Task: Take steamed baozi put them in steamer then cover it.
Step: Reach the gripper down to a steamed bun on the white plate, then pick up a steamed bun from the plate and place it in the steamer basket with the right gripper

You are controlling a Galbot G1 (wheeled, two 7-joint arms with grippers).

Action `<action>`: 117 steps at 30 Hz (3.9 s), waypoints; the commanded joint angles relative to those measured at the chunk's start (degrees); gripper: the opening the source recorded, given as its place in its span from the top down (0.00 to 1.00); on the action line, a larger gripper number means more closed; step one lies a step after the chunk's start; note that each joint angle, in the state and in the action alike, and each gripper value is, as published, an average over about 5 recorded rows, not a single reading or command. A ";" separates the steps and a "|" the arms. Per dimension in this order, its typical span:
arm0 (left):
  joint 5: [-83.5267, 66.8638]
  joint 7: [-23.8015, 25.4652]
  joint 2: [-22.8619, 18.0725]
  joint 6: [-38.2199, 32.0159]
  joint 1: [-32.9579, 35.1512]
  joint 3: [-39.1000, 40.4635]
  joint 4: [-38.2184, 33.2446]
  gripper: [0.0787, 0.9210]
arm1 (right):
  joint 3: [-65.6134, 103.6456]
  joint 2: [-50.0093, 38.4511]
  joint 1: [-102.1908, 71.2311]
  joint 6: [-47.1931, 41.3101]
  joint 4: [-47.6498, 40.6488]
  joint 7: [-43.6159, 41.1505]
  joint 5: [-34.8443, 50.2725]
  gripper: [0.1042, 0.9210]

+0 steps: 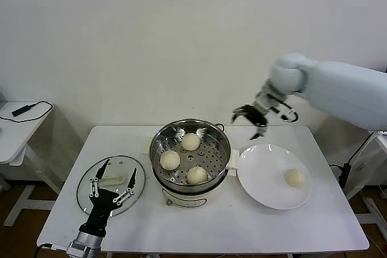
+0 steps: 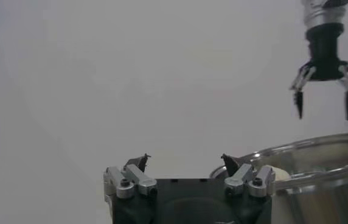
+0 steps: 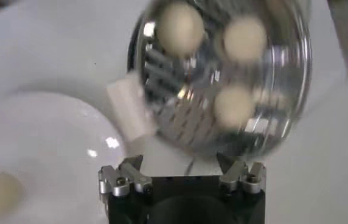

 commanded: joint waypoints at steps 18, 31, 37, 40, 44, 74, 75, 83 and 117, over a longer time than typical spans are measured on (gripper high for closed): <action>0.34 -0.21 -0.51 0.23 0.57 -0.67 -0.19 0.12 | 5.07 -8.32 -23.11 -12.64 -13.99 3.18 1.09 0.12; 0.48 -0.23 -0.57 0.04 0.74 -0.85 0.47 0.12 | 7.80 -5.91 -26.43 -12.77 -16.58 4.06 0.20 0.12; 0.57 -0.23 -0.56 -0.10 0.74 -0.93 0.72 0.12 | 7.96 -5.57 -26.75 -12.72 -16.99 4.00 -0.20 0.12; 0.57 -0.23 -0.57 -0.10 0.70 -0.89 0.68 0.12 | 8.08 -5.44 -26.78 -12.67 -17.13 4.01 -0.53 0.12; 0.54 -0.22 -0.58 -0.17 0.53 -1.00 0.80 0.12 | 8.29 -5.44 -26.82 -12.62 -16.94 4.34 -0.62 0.13; 0.38 -0.25 -0.09 -0.32 -0.21 0.13 -0.31 0.12 | -14.29 2.22 19.08 -17.70 7.24 -6.42 22.13 0.34; 0.38 -0.25 -0.09 -0.32 -0.19 0.13 -0.37 0.12 | -14.74 3.55 20.14 -18.21 7.97 -6.18 23.57 0.34; 0.38 -0.26 -0.32 -0.25 -0.21 0.16 -0.74 0.12 | -14.58 13.59 20.50 -21.95 11.24 -1.95 31.25 0.35; 0.19 -0.45 -0.67 -0.33 -0.07 -0.87 -0.83 0.12 | -16.72 27.72 4.28 -24.47 -2.37 6.59 26.65 0.36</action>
